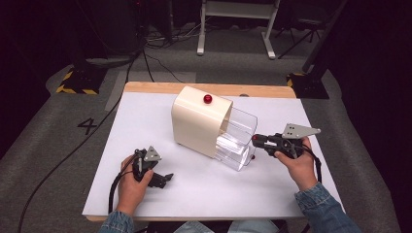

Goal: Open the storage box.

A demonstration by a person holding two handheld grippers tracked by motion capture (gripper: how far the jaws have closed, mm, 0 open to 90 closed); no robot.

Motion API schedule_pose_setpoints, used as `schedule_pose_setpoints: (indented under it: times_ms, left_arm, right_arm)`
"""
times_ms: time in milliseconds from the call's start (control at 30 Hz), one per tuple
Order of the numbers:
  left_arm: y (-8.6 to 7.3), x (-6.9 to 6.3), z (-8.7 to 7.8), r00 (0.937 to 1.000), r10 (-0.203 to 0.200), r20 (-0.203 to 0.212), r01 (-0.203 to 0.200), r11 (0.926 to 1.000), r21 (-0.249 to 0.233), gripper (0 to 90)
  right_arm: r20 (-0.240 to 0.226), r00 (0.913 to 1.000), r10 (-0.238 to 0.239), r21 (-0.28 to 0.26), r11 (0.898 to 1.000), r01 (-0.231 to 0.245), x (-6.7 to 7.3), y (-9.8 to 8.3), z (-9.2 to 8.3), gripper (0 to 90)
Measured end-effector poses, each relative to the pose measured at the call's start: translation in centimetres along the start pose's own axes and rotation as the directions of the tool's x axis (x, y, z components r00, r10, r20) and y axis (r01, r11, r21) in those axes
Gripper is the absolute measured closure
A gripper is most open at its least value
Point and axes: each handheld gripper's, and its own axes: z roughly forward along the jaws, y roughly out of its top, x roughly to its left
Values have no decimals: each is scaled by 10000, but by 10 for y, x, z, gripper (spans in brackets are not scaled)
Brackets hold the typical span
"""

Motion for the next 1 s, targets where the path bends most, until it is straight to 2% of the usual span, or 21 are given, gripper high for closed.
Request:
schedule_pose_setpoints:
  times_ms: [233,333,500,700,867,933,967,1000]
  left_arm:
    - [0,0,0,10000,6,-17,-6,10000,-7,0]
    - [0,0,0,10000,0,-20,0,10000,-1,0]
    - [0,0,0,10000,10,-25,-10,10000,-1,0]
    - [0,0,0,10000,3,-23,-3,10000,-4,0]
    - [0,0,0,10000,2,-24,-2,10000,1,0]
    - [0,0,0,10000,10,-28,-10,10000,1,0]
    - [0,0,0,10000,8,-17,-8,10000,-5,0]
    - [0,0,0,10000,8,-17,-8,10000,-5,0]
  right_arm:
    - [185,9997,-143,461,9988,134,0,-3,4,714]
    - [202,9998,-64,569,9984,53,-1,-7,7,654]
    - [324,9995,-38,782,9969,12,-3,-12,9,624]
    - [492,9983,-314,955,9951,266,0,-14,11,596]
    - [531,9983,-251,928,9955,201,0,-14,2,549]
    - [701,9974,-167,920,9957,102,1,-12,-5,506]
    - [898,9952,-395,1059,9939,299,2,-10,-16,483]
    - [898,9952,-395,1059,9939,299,2,-10,-16,483]
